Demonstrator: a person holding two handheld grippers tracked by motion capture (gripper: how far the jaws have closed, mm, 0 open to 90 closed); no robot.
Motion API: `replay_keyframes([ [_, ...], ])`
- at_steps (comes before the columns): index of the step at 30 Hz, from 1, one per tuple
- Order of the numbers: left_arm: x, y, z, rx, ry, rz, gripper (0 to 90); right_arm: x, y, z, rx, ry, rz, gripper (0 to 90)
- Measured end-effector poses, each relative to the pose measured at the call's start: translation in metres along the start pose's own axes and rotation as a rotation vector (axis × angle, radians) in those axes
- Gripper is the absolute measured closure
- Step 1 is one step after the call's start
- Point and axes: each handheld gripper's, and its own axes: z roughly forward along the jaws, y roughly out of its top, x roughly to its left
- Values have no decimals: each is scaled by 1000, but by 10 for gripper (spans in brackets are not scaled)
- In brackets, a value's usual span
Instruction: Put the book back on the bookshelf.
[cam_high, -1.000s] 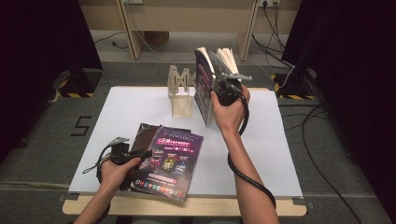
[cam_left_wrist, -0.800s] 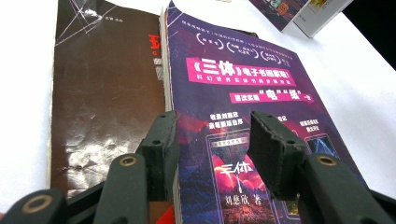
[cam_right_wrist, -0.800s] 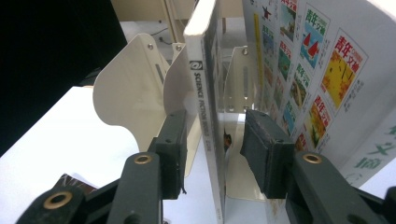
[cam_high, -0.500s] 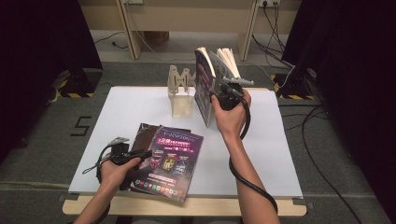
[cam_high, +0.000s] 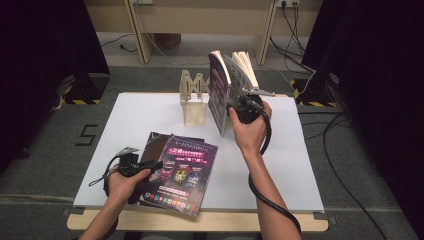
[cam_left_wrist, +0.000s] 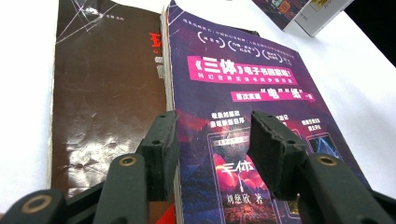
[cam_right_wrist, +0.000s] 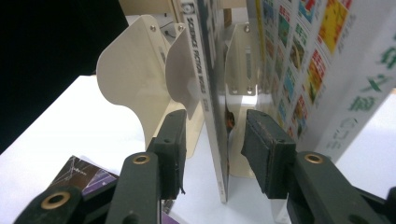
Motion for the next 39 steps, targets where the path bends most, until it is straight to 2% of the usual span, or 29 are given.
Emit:
replay_keyframes([
  [20,1,-1,1,11,3,-1,510,-7,-25,-7,56,24,6,586],
  [30,2,-1,1,21,13,-1,496,-13,-54,-7,151,46,20,584],
  [39,2,-4,5,45,16,-2,481,-14,-87,7,263,65,40,576],
])
